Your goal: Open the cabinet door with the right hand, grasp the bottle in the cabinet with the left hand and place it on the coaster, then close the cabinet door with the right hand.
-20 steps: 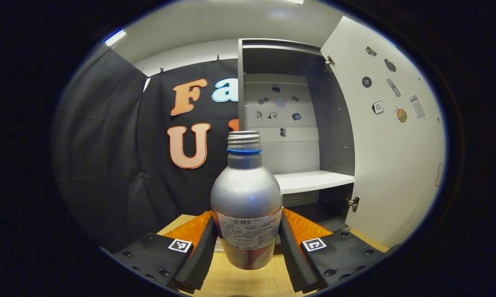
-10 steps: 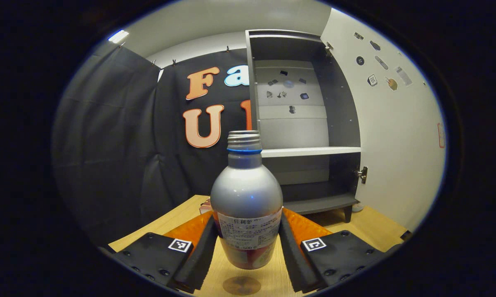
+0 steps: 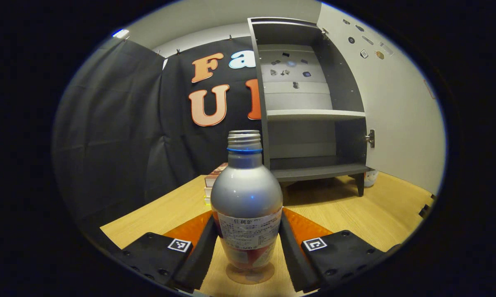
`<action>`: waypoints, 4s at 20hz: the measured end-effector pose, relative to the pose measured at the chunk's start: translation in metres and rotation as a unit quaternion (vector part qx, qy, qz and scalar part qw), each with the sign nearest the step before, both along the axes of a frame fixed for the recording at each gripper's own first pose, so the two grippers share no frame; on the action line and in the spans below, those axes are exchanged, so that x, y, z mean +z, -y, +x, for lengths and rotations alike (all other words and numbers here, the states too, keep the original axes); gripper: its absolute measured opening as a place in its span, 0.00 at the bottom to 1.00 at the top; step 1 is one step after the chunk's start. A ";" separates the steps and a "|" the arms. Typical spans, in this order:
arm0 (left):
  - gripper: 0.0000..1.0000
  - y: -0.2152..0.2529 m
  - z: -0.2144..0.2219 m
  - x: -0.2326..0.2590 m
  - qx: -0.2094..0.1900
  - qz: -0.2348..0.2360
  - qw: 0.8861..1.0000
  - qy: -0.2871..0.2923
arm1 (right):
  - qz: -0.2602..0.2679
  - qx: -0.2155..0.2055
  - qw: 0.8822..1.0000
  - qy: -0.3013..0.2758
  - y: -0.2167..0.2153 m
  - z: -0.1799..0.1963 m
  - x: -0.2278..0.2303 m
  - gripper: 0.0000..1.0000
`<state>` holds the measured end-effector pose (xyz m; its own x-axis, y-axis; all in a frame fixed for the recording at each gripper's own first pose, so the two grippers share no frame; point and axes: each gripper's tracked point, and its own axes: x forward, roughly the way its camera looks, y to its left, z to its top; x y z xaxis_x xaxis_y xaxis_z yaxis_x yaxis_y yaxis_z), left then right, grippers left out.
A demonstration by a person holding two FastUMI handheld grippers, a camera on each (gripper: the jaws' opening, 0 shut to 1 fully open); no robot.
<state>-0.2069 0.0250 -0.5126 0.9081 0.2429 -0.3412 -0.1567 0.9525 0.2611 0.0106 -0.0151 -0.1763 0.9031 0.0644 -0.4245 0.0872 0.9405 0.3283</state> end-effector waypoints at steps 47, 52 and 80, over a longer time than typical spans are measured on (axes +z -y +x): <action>0.93 0.090 0.114 0.173 -0.088 -0.009 0.996 -0.012 | 0.066 0.206 0.972 0.094 -0.066 -0.019 0.062 0.72; 0.95 0.099 0.132 0.188 -0.108 0.007 0.994 -0.004 | 0.062 0.255 0.962 0.071 -0.090 -0.023 0.042 0.72; 0.95 0.023 0.139 0.226 -0.084 -0.005 0.996 0.005 | 0.151 0.346 0.924 0.062 -0.177 -0.038 0.024 0.71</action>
<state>-0.0677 0.0017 -0.2869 0.9387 0.0840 -0.3343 0.0028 0.9680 0.2509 -0.0278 0.1621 -0.1519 0.6413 0.7440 -0.1877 -0.5577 0.6200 0.5519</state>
